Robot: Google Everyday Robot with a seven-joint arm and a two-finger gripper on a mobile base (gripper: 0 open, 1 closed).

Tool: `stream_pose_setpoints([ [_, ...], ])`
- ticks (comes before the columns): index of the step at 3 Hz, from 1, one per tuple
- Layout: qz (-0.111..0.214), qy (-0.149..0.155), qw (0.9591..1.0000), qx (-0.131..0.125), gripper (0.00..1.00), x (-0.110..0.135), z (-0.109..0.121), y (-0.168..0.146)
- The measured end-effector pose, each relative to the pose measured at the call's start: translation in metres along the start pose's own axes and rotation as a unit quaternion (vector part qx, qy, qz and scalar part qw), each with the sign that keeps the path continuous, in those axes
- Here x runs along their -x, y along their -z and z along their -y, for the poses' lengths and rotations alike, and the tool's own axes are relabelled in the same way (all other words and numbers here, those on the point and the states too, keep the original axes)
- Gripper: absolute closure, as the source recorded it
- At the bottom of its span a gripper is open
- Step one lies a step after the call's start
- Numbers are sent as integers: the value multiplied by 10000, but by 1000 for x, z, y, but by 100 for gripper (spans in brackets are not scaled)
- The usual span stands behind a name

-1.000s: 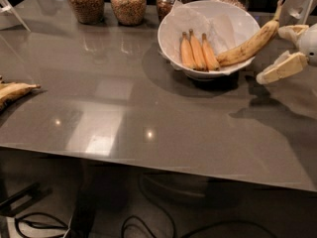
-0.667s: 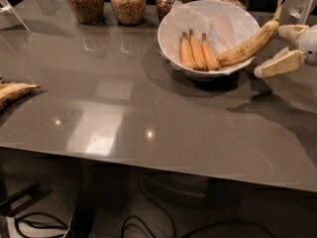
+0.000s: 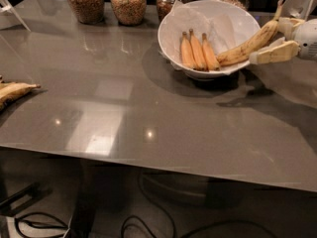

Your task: Pick banana from white bowl

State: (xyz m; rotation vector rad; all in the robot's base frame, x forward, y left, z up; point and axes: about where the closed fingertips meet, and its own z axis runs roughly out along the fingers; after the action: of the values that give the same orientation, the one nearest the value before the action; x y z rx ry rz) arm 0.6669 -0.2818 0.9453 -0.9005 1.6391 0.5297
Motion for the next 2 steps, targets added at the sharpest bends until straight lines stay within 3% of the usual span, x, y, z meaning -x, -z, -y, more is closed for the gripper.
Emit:
stream_pose_setpoints([
  [1,302,-83,9993,199,1,13,-8,-10],
  [2,475,-158,9975,497,20,21,-25,-21],
])
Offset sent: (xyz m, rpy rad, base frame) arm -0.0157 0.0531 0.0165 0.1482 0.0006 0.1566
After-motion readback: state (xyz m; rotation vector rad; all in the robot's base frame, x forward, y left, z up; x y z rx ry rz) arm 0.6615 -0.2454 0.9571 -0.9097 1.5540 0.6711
